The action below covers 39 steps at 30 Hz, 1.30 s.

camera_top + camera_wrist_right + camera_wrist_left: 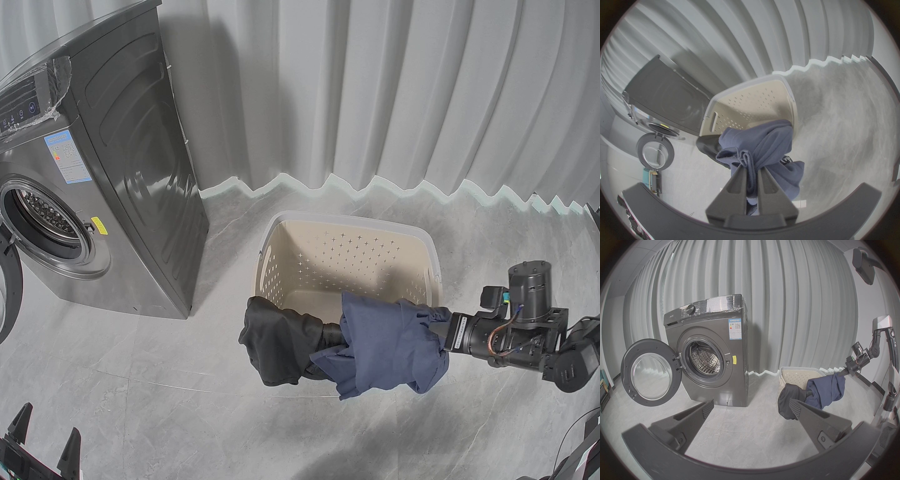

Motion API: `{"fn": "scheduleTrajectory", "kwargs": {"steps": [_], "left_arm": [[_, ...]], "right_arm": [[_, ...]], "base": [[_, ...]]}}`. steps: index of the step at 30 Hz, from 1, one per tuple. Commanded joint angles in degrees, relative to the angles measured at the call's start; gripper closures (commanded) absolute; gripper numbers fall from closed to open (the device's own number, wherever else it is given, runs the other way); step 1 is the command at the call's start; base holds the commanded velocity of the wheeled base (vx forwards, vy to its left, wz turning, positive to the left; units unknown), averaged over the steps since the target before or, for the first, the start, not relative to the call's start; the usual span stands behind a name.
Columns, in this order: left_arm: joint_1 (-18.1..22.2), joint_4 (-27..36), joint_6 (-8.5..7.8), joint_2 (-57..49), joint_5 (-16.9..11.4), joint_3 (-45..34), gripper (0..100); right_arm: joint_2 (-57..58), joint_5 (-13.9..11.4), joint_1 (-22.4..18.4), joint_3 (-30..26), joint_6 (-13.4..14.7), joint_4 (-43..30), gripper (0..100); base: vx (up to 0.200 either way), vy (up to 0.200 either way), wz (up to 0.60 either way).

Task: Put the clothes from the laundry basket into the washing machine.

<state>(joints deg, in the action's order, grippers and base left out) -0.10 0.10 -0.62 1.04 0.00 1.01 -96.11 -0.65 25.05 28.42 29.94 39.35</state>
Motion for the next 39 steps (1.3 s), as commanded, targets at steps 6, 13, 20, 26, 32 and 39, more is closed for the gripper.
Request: {"fn": "scheduleTrajectory", "kwargs": {"steps": [6,13,20,26,32,39], "left_arm": [[0.0,0.0,0.27,-0.9,0.0,-0.9,0],[0.0,0.0,0.27,-0.9,0.0,-1.0,0],[0.0,0.0,0.45,-0.9,-0.1,-0.9,0],[0.0,0.0,0.53,-0.9,-0.1,-0.9,0],[0.0,0.0,0.53,-0.9,-0.1,-0.9,0],[-0.1,0.0,0.53,-0.9,-0.2,-0.9,0]], "right_arm": [[24.7,0.2,7.9,0.9,-1.5,-2.5,100],[31.7,0.2,8.3,5.2,-7.2,-5.7,100],[33.6,-0.6,7.9,4.4,-14.1,-4.3,100],[35.1,-1.8,8.8,3.7,-15.9,-4.0,100],[35.5,-3.6,8.9,3.3,-16.7,-2.9,100],[35.4,-3.7,8.9,3.0,-16.8,-1.9,100]], "base": [[0.000,0.000,0.00],[0.000,0.000,0.00],[0.000,0.000,0.00],[-0.167,0.000,0.00],[-0.133,0.000,0.00],[0.000,0.086,0.00]]}}
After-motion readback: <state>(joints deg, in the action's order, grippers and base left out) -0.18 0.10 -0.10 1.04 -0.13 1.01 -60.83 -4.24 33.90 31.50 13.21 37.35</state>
